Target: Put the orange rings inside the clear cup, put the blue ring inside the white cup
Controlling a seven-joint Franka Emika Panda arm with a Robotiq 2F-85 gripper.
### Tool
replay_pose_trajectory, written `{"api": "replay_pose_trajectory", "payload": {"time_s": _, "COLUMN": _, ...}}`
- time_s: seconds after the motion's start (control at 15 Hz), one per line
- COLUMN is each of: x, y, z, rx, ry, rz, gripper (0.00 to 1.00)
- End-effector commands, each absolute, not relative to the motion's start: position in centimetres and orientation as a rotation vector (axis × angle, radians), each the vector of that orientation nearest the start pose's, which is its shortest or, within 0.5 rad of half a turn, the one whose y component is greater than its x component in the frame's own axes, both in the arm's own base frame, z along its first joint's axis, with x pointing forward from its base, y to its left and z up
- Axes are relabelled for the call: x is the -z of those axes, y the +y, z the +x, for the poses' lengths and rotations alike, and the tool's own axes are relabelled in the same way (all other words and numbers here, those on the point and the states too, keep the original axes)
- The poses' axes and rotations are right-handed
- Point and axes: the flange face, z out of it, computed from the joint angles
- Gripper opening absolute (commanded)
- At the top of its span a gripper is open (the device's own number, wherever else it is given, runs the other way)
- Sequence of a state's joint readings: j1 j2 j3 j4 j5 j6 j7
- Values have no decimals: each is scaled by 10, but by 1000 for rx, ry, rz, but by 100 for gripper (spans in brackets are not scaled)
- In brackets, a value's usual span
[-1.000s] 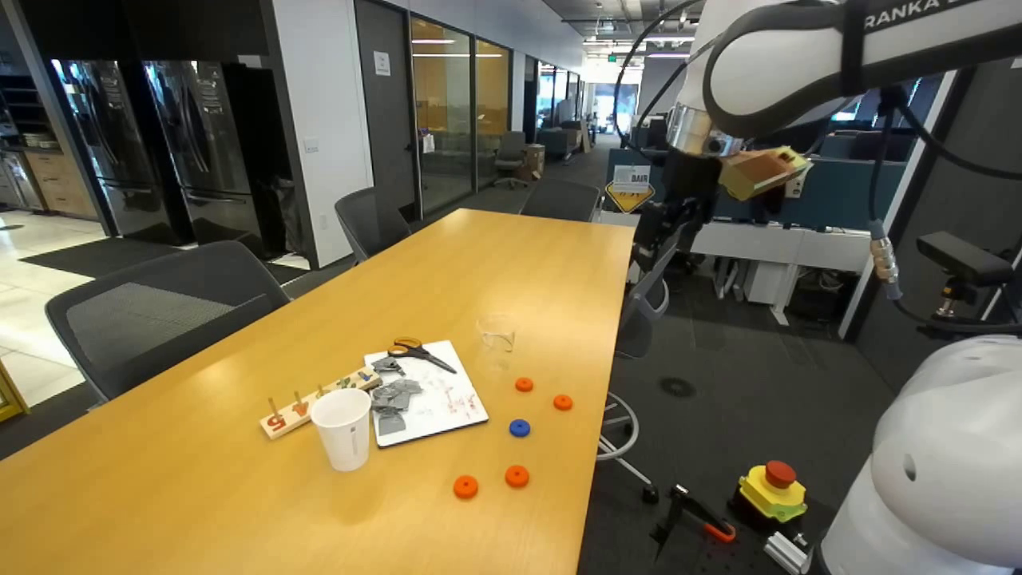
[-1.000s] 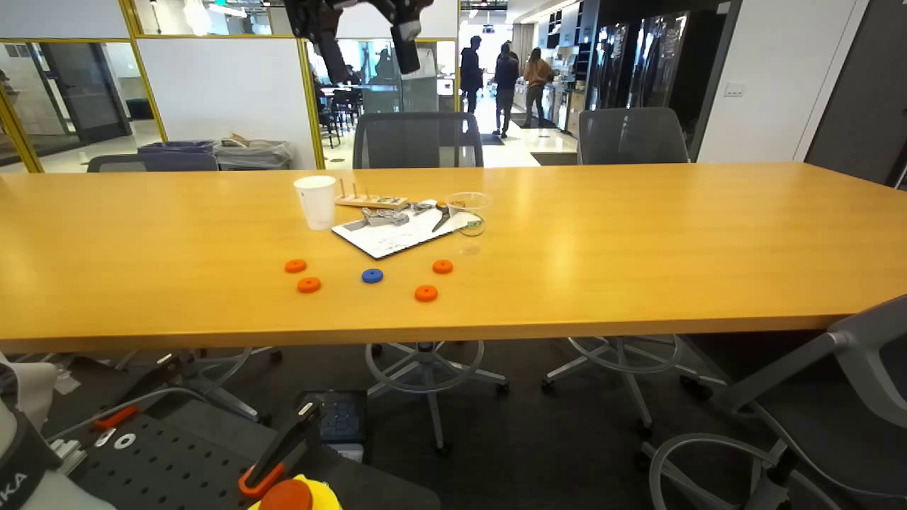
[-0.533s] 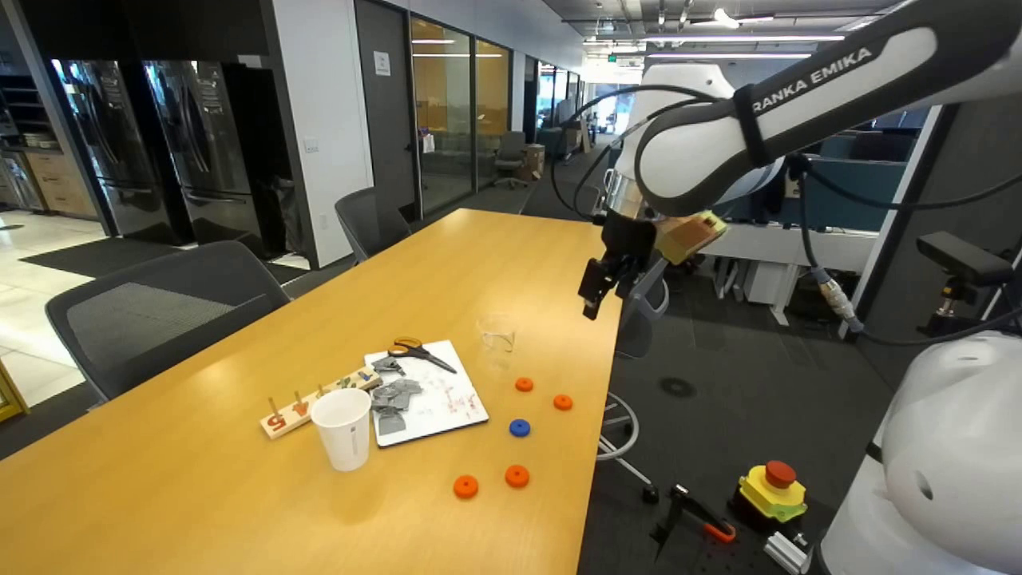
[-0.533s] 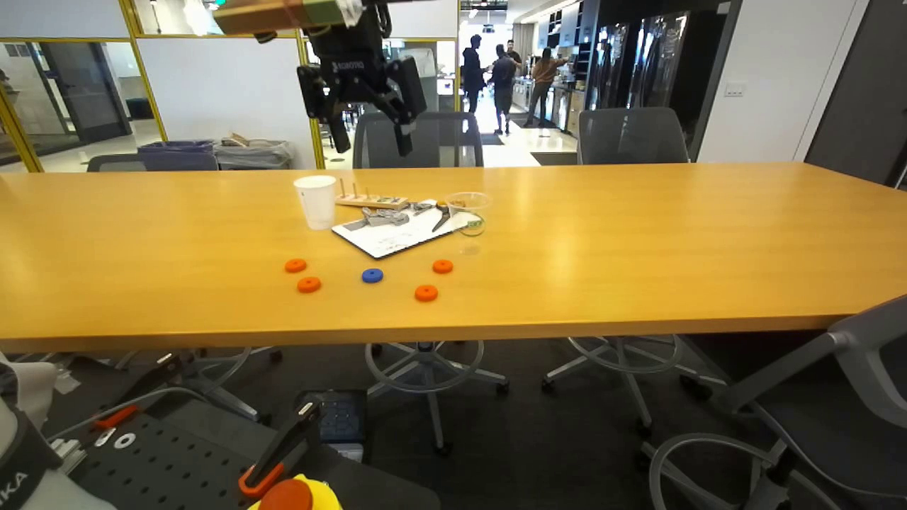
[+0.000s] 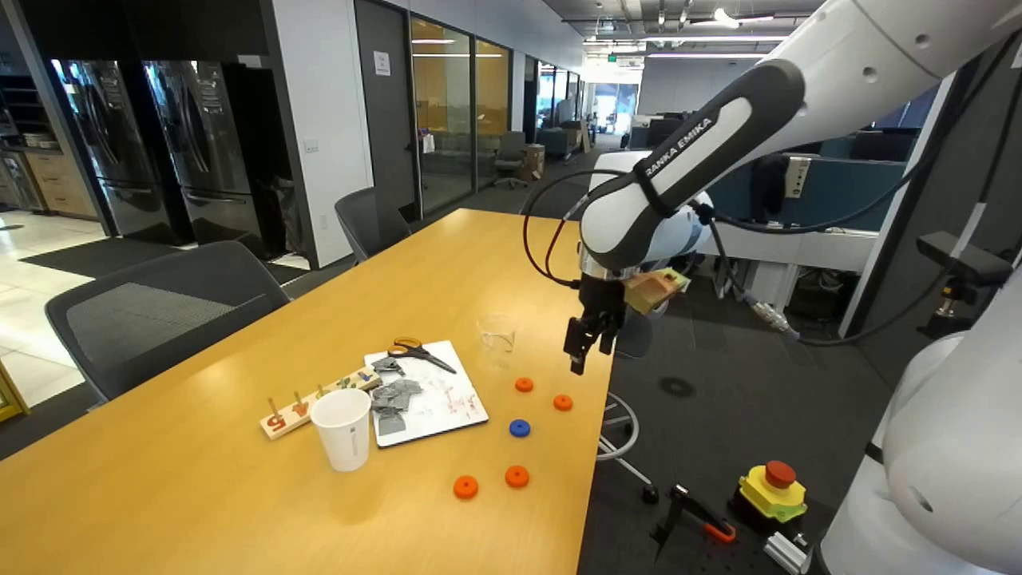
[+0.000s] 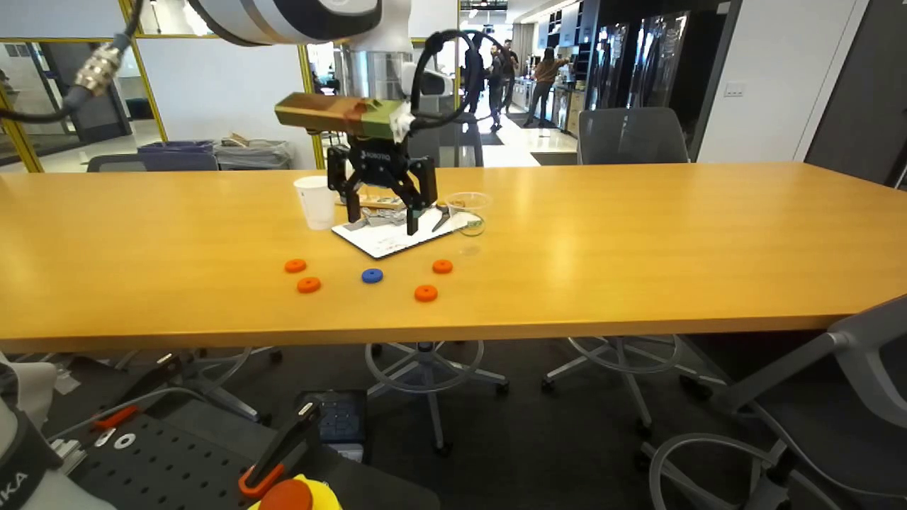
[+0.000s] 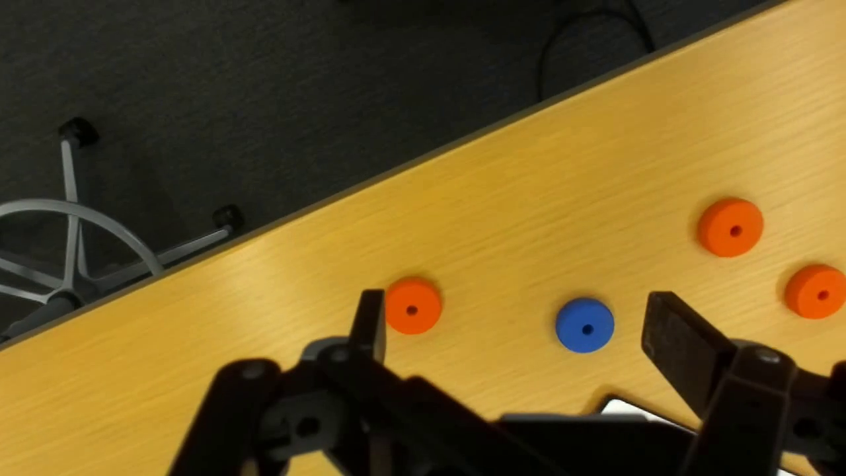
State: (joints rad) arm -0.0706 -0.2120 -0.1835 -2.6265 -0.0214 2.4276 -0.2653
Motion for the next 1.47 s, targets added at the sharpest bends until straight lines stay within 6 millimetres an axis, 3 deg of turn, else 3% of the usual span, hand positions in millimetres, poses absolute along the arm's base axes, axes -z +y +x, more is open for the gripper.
{"api": "replay_pose_trajectory", "payload": {"time_s": 0.0, "x": -291, "y": -115, "z": 444, "rx": 7, "ry": -72, "rz": -3096, "gripper": 100}}
{"api": "replay_pose_trajectory", "payload": {"time_s": 0.27, "x": -260, "y": -125, "z": 470, "rx": -2, "ry": -53, "rz": -3096, "gripper": 100}}
{"api": "replay_pose_trajectory", "payload": {"time_s": 0.47, "x": -243, "y": -130, "z": 479, "rx": 11, "ry": -52, "rz": -3114, "gripper": 100}}
{"api": "replay_pose_trajectory", "payload": {"time_s": 0.87, "x": -217, "y": -140, "z": 479, "rx": 42, "ry": -77, "rz": -3132, "gripper": 100}}
{"api": "replay_pose_trajectory", "payload": {"time_s": 1.4, "x": -202, "y": -139, "z": 477, "rx": 21, "ry": -136, "rz": -3087, "gripper": 100}}
